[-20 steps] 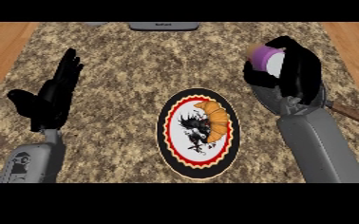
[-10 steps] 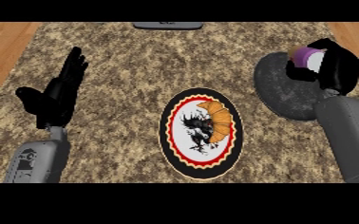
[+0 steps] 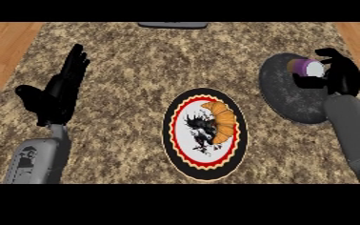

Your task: Pick the can from the plate and place it in the pan

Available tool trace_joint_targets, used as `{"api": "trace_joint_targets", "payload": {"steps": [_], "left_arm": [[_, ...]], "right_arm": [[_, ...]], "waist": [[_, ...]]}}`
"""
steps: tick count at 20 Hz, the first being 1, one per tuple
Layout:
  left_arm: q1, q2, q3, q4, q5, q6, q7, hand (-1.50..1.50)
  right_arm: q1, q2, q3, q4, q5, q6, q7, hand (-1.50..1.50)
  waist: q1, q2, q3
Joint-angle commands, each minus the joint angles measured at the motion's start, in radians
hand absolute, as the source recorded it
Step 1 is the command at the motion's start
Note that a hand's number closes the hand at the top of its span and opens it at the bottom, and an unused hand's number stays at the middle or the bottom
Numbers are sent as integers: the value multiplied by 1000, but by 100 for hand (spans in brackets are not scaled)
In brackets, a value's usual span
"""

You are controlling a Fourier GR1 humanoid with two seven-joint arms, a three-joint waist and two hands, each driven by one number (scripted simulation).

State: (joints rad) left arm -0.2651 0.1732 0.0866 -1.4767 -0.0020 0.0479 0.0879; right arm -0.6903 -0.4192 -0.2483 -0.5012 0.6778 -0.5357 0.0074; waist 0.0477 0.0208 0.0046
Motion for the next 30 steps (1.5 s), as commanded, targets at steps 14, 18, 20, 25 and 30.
{"api": "trace_joint_targets", "payload": {"steps": [14, 18, 20, 25, 30], "left_arm": [[-2, 3, 23, 10, 9, 3, 13, 0], [21, -2, 20, 3, -5, 15, 22, 0], [32, 17, 49, -5, 14, 8, 24, 0], [81, 28, 60, -19, 19, -4, 2, 0], [86, 18, 60, -19, -3, 26, 6, 0]], "right_arm": [[-10, 37, -286, 125, -333, 92, -507, -150], [102, 3, -314, 58, -419, 280, -556, -150], [147, 43, -317, 11, -462, 381, -586, -150], [326, 48, -293, -205, -524, 566, -594, -150], [551, 68, -273, -501, -573, 655, -552, -150]], "waist": [[-35, -14, -2], [-59, -24, -5], [-71, -30, -6], [-100, -41, -9], [-113, -42, -10]]}}
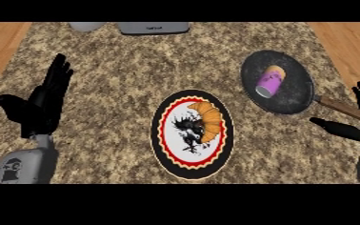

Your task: Pick the can from the plate and place it in the pan

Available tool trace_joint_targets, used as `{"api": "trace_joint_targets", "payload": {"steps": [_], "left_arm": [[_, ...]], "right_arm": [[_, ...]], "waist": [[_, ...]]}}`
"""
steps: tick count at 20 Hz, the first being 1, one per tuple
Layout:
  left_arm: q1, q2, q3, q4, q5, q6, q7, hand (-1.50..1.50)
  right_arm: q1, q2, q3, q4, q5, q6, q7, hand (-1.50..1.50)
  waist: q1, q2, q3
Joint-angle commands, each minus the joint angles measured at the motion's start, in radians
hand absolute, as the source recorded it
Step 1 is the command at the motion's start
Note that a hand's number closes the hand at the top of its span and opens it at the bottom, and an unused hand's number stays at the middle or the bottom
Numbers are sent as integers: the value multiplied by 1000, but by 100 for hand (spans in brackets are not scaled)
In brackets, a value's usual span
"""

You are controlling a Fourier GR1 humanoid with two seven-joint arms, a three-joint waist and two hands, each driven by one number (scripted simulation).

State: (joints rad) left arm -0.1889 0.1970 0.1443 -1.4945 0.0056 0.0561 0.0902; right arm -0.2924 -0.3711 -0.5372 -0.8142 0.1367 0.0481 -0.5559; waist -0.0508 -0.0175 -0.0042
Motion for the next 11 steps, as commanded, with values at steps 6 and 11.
{"api": "trace_joint_targets", "payload": {"steps": [6, 11], "left_arm": [[18, 14, 27, -7, 21, -14, -15, 0], [-23, -25, -30, 13, -35, 15, -36, 0]], "right_arm": [[437, 91, 4, -626, -137, 153, 185, -150], [630, 205, 41, -961, -100, 92, 299, -150]], "waist": [[0, 4, -1], [31, 14, 2]]}}
